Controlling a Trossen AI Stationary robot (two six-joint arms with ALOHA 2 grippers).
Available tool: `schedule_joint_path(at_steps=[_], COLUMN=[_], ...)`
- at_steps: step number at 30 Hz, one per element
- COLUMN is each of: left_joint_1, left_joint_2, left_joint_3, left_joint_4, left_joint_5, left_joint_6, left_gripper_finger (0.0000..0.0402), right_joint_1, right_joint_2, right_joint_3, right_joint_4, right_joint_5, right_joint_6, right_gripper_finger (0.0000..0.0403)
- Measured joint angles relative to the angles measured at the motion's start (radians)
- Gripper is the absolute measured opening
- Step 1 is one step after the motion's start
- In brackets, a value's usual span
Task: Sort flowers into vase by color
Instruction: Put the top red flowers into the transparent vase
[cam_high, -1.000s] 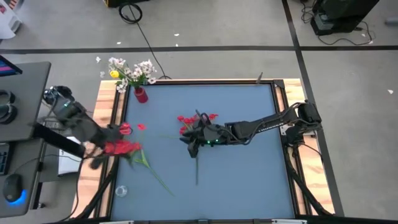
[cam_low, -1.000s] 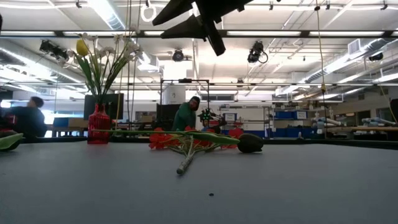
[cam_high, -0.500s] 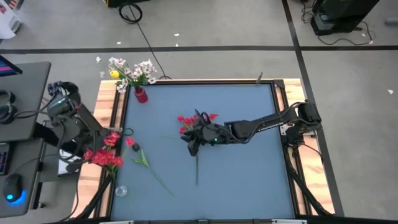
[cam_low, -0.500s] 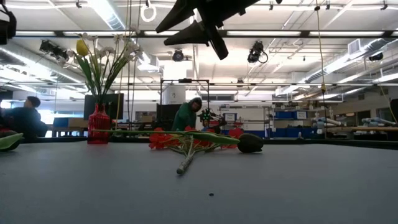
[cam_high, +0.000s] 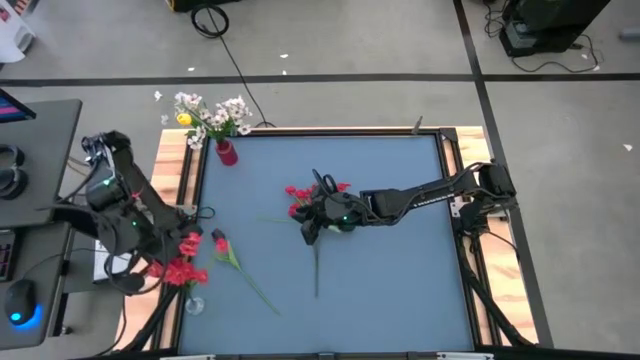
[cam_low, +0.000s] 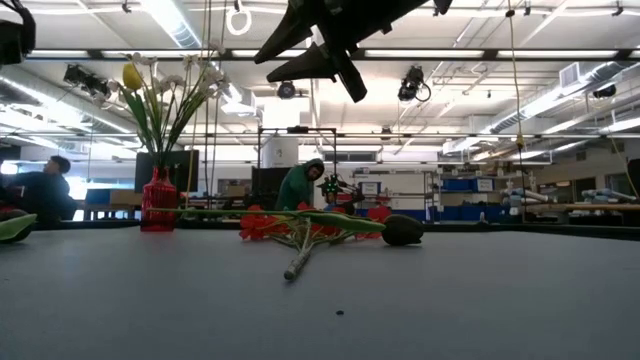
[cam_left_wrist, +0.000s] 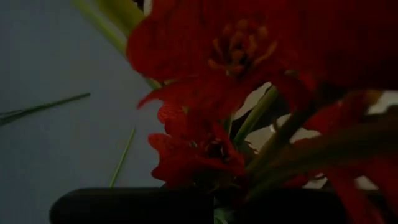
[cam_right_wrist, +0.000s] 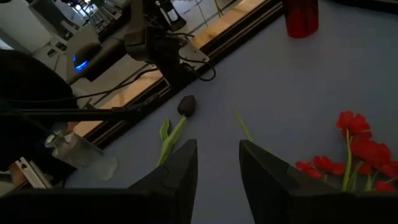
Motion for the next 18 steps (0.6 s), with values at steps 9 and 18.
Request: schedule_joint_path(at_steps=[9, 18], left_joint_1=[-0.044, -0.067], left_joint_2=[0.007, 0.058], left_joint_3=[-0.035, -0.035], left_joint_4=[0.032, 0.027], left_joint_5=[-0.046, -0.077], left_joint_6=[-0.076, -0.15], left_gripper_finger=[0.0012, 0.0033], right_joint_1=[0.0, 0.0], right_joint_2=[0.0, 0.0], right_joint_3=[0.0, 0.0], right_joint_4=[-0.002, -0.025], right_joint_5=[-0.033, -0.052], right_joint_6=[-0.001, -0.01], right_gripper_finger=[0.0128, 0.0128])
